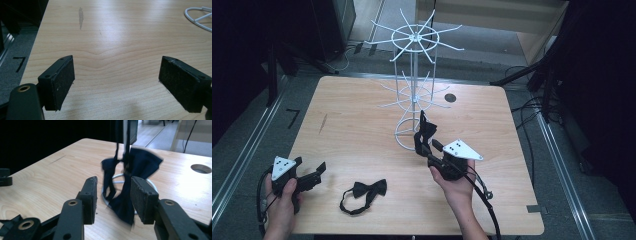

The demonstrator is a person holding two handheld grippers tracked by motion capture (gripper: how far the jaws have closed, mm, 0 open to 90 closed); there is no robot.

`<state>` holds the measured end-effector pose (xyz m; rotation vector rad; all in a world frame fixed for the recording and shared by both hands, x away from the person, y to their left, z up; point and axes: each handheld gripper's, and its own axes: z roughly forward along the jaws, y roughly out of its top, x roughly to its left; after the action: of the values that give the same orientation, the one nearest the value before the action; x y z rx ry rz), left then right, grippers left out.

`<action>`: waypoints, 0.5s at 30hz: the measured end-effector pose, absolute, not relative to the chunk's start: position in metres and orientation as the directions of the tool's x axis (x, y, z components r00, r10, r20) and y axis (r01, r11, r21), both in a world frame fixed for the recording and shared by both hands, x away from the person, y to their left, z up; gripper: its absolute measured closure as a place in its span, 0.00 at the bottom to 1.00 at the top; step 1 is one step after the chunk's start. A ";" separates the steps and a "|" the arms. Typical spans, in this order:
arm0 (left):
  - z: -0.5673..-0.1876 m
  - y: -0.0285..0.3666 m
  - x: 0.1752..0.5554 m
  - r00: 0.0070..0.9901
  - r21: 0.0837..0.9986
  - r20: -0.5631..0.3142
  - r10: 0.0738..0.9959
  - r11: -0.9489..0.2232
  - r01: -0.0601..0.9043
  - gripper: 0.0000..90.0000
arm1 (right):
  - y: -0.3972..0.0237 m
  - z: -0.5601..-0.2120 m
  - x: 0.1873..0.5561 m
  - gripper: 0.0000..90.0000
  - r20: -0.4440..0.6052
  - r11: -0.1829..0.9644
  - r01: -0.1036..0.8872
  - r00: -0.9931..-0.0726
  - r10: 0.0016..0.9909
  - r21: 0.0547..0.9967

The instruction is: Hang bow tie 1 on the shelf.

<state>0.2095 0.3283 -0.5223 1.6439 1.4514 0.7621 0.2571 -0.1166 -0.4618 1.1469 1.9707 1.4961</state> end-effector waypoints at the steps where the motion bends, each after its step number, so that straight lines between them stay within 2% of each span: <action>1: -0.522 0.328 0.209 0.161 0.863 -0.066 0.985 -0.025 0.505 0.15 | -0.117 -0.462 0.257 0.63 0.151 0.085 0.361 -0.577 0.803 0.929; 15: -0.522 0.329 0.209 0.161 0.862 -0.070 0.984 -0.022 0.506 0.15 | -0.095 -0.471 0.246 0.58 0.155 0.136 0.372 -0.654 0.741 0.918</action>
<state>0.2087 0.3285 -0.5224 1.6424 1.4531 0.7581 0.2456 -0.0955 -0.4709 1.0764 2.0835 1.5240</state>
